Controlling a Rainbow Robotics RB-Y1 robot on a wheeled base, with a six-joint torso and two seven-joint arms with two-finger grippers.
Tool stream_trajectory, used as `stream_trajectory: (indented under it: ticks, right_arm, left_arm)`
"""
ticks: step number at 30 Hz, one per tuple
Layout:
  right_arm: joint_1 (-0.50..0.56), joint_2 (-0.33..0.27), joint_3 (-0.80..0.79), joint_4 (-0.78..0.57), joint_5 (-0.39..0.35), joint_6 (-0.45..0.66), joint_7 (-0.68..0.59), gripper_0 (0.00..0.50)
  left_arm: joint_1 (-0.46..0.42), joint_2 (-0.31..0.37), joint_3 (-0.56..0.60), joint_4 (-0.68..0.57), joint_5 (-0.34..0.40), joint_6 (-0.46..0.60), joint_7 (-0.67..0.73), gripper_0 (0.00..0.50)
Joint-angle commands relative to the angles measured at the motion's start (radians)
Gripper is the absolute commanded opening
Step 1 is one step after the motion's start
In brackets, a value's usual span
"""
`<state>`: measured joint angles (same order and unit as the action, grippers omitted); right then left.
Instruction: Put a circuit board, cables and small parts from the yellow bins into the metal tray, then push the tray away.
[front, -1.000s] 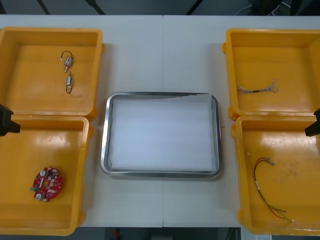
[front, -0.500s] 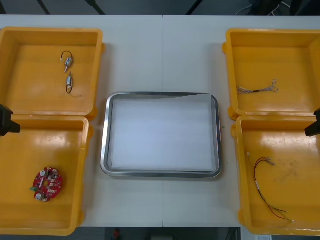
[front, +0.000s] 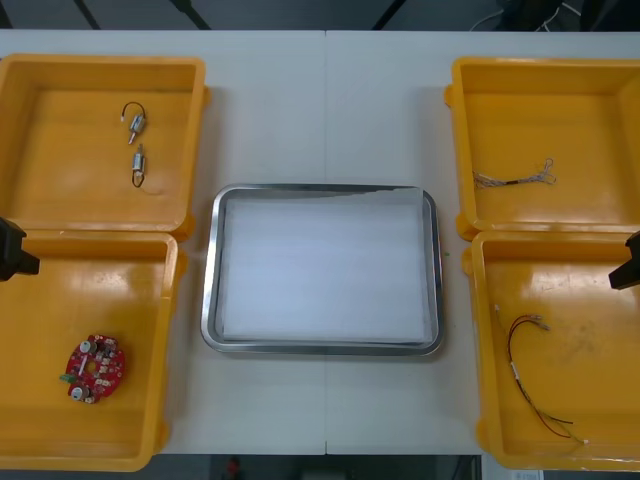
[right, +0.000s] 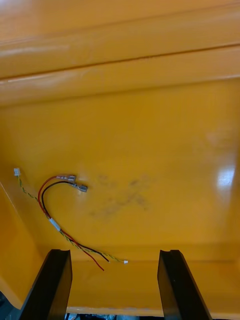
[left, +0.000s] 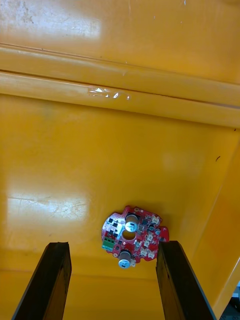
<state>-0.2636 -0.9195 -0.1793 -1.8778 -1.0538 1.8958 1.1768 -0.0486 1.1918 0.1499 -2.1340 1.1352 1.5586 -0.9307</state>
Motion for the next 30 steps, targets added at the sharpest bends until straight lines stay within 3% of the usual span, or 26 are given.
stream_trajectory:
  ticks: [1,6,11,17,26,30]
  right_arm:
    - [0.014,-0.021,0.057,-0.087,-0.005,0.022,-0.039,0.500]
    - [0.029,-0.021,0.106,-0.167,0.008,0.023,-0.089,0.500]
    - [0.116,-0.021,0.107,-0.282,0.021,-0.018,-0.137,0.500]
    - [0.198,-0.021,0.112,-0.330,0.026,-0.075,-0.141,0.500]
    - [0.293,-0.025,0.178,-0.376,0.077,-0.213,-0.164,0.500]
    - [0.311,-0.029,0.195,-0.377,0.089,-0.259,-0.175,0.500]
  left_arm:
    - [0.053,0.077,0.005,-0.006,0.011,-0.052,-0.086,0.500]
    - [0.093,0.078,0.005,-0.006,0.011,-0.097,-0.089,0.500]
    - [0.156,0.078,0.005,-0.006,0.008,-0.170,-0.091,0.500]
    - [0.190,0.078,-0.004,-0.004,0.006,-0.210,-0.091,0.500]
    - [0.190,0.078,-0.115,-0.004,-0.094,-0.284,-0.079,0.500]
    - [0.190,0.078,-0.139,0.000,-0.101,-0.301,-0.071,0.500]
